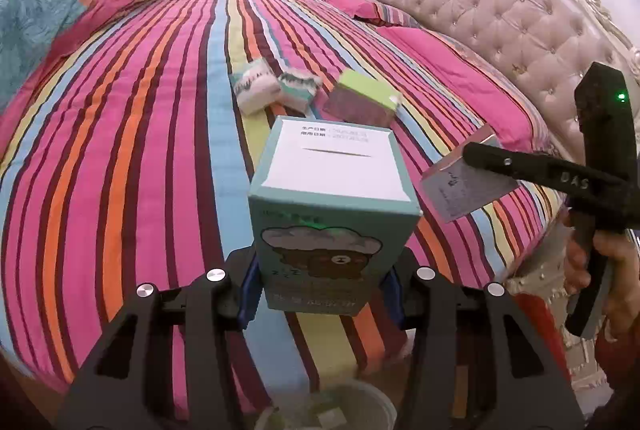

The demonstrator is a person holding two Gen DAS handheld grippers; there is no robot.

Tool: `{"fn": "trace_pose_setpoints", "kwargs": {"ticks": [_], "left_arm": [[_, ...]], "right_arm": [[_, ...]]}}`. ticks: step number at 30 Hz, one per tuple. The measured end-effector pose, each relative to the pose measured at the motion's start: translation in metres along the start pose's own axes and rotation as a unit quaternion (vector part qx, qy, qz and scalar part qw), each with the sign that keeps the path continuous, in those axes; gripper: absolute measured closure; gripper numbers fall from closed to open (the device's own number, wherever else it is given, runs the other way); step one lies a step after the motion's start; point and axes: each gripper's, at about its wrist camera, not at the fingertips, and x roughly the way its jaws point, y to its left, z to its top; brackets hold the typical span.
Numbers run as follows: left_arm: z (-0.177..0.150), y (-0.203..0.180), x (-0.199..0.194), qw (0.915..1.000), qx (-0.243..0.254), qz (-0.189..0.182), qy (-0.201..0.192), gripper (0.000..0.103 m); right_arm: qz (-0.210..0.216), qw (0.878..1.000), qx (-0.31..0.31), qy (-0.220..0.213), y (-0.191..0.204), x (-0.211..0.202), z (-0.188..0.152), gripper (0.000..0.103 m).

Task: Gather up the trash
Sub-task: 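Carry the teal and white boxes to the wastebasket and open both tools to drop them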

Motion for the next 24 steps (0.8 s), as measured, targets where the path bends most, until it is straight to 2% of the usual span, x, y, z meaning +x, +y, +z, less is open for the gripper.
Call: {"fn": "trace_pose_setpoints", "kwargs": {"ticks": [9,13,19,24], "left_arm": [[-0.064,-0.023,-0.031,0.9991,0.016,-0.015,0.036,0.055],[-0.094,-0.033,-0.033,0.9969,0.029,-0.026,0.069,0.055],[-0.128,-0.044,-0.029,0.9918,0.035,-0.036,0.118,0.055],[-0.142,-0.051,-0.021,0.9876,0.041,-0.039,0.146,0.055]], "right_arm": [[0.021,0.999,0.031,-0.002,0.01,-0.042,-0.053,0.07],[0.022,0.999,0.032,0.007,0.021,-0.047,-0.076,0.07],[0.023,0.998,0.046,0.041,0.027,-0.039,-0.11,0.07],[0.019,0.995,0.054,0.083,0.029,-0.024,-0.136,0.07]]}}
